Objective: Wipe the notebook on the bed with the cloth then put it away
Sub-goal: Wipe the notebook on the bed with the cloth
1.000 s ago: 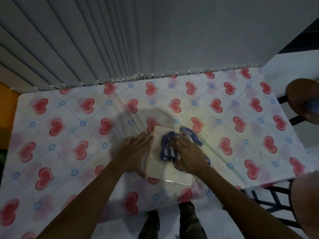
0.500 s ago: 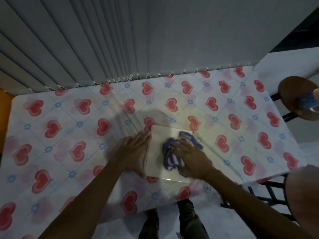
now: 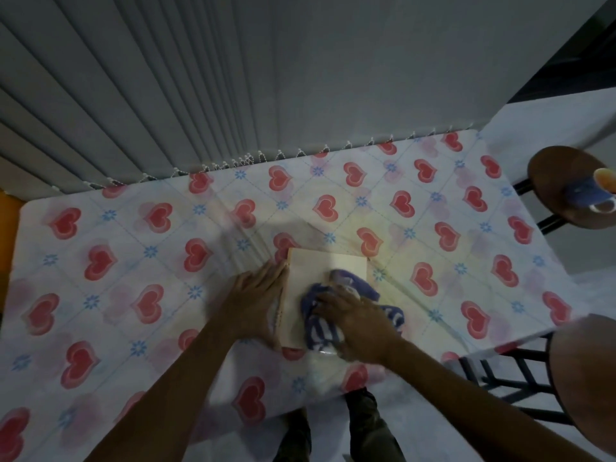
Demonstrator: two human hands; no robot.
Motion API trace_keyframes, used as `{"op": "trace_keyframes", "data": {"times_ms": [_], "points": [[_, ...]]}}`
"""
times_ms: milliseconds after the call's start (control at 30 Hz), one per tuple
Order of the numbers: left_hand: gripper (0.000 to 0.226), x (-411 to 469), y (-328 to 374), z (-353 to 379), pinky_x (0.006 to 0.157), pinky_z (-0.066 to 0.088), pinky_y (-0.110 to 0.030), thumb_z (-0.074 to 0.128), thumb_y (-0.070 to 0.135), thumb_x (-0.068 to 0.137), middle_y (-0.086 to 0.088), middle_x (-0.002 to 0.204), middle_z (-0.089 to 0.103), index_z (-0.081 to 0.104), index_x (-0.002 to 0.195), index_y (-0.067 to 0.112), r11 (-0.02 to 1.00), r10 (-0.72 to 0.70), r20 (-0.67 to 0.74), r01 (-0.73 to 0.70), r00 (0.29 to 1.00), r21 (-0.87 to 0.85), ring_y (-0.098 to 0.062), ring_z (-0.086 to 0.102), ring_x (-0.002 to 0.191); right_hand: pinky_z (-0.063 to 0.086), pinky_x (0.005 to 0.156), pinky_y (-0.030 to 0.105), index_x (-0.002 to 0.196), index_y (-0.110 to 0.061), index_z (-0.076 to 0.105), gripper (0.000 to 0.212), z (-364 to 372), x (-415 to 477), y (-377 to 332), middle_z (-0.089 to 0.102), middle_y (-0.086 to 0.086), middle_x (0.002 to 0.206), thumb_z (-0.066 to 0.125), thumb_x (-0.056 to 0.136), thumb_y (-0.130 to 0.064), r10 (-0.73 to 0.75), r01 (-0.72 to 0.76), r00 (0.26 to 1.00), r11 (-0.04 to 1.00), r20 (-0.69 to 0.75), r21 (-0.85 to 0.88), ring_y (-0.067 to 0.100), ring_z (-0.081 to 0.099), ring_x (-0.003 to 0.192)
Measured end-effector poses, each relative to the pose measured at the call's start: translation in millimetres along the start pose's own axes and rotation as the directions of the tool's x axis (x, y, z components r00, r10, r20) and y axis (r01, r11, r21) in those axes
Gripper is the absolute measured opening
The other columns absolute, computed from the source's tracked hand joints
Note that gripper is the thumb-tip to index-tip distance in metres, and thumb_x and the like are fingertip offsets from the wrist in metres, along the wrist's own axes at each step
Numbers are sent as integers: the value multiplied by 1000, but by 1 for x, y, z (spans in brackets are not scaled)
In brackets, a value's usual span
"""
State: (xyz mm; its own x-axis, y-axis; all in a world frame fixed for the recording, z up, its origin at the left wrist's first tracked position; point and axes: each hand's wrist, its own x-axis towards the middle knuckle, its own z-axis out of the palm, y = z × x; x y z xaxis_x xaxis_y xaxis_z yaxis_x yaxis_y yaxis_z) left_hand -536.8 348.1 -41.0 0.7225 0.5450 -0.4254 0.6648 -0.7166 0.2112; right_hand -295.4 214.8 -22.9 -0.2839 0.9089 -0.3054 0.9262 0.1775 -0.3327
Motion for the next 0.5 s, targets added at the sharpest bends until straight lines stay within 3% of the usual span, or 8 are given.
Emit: {"op": "trace_keyframes", "data": {"times_ms": [100,233,300,400,500], "points": [[162,0,1,1,119,19,-50,63,93,35,2,170,-7,-9,160,20,1000,3,6,-3,1000,19,-21,-3,157,42,110,51,146,-29,45,71,-20,30,8,35,-4,159,66,81,-47,156,-155,987,988,-40,29,26,25,151],[157,0,2,0,120,17,-50,65,90,39,2,169,-8,-4,161,20,1000,-4,9,4,1000,8,-20,-4,157,28,117,61,154,-28,30,77,-7,52,-22,21,3,166,54,88,-60,288,-288,953,957,-94,10,36,8,154],[150,-1,2,0,121,17,-50,55,93,43,4,169,-8,-3,161,20,1000,-9,-9,8,1000,-16,-19,-4,157,25,117,64,155,-27,26,81,12,39,-41,17,5,167,49,88,-66,221,-223,972,975,-77,-18,39,6,155],[132,-2,4,3,119,27,-54,48,88,60,7,166,-11,2,162,19,1000,-12,-75,11,997,-11,-19,2,157,32,114,63,153,-29,36,75,34,5,-43,32,5,163,51,88,-64,16,-20,993,999,-120,-34,38,22,152],[152,0,4,1,120,19,-51,52,94,42,5,169,-12,-9,160,21,1000,-13,-5,13,1000,-8,-16,-6,155,36,111,58,152,-33,35,73,21,-5,-9,34,1,162,51,87,-62,-22,13,995,995,-97,-96,34,23,152]]}}
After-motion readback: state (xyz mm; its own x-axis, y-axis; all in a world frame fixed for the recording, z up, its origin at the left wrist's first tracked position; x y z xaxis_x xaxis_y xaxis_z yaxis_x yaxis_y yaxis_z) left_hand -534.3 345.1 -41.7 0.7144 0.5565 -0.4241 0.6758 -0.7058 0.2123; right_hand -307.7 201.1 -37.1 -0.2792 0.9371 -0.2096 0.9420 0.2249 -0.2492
